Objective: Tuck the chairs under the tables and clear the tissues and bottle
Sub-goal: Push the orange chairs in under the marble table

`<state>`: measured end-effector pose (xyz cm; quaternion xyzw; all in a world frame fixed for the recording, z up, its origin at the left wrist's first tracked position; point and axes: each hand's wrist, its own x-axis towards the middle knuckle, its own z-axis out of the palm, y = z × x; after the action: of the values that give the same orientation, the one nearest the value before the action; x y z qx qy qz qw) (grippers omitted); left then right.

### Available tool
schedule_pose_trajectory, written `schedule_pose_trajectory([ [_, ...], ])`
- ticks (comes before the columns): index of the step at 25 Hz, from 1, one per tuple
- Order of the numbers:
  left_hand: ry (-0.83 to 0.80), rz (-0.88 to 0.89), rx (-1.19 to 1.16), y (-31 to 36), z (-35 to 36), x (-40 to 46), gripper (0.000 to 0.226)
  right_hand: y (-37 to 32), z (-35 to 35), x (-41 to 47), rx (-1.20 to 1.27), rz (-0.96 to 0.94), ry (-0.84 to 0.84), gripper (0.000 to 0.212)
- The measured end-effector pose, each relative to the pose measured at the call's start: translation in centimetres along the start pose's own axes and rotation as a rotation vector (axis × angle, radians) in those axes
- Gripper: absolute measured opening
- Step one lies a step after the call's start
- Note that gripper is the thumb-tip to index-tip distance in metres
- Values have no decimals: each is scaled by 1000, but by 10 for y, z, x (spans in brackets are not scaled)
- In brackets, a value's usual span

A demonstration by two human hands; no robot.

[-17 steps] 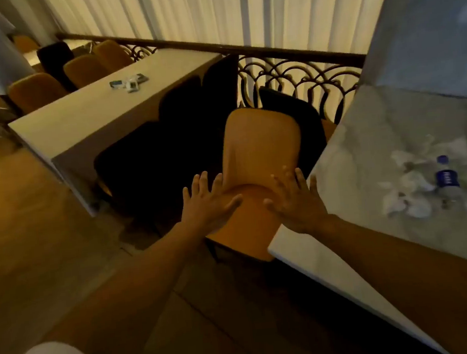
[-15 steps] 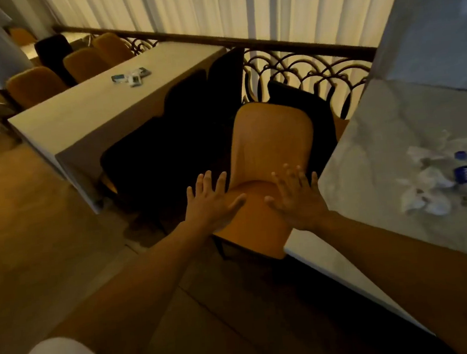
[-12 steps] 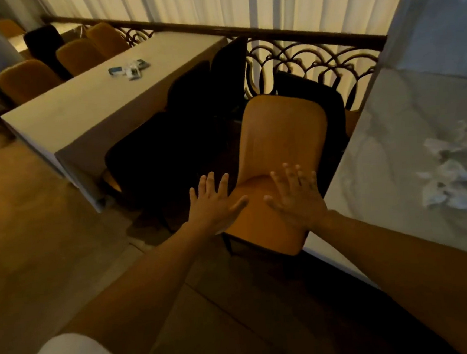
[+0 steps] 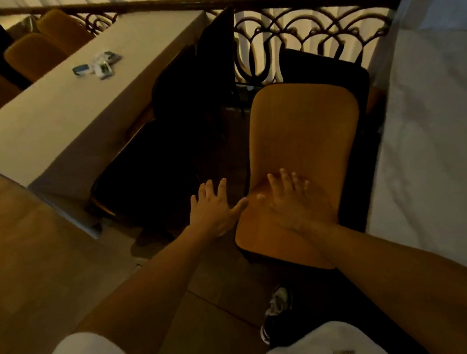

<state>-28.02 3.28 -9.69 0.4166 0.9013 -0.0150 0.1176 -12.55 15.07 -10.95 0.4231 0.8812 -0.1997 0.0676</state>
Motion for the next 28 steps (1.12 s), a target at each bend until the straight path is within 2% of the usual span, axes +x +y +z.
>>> schedule_pose_trajectory([
  [5,-82,18,43,-6,-17,84,93,-14,3,75,203,134,-23,74],
  [9,-159,149,29,16,-30,158,96,-10,-5,114,337,314,-9,84],
  [13,-209,393,-17,44,-34,231,96,-5,-12,160,391,483,30,93],
  [20,-283,1007,-25,88,-46,369,72,-8,-31,234,583,852,171,94],
  [24,-310,1215,8,103,-63,411,64,-20,-46,255,732,948,278,97],
  [28,-274,1310,-35,126,-79,430,61,-13,-55,264,817,948,344,100],
])
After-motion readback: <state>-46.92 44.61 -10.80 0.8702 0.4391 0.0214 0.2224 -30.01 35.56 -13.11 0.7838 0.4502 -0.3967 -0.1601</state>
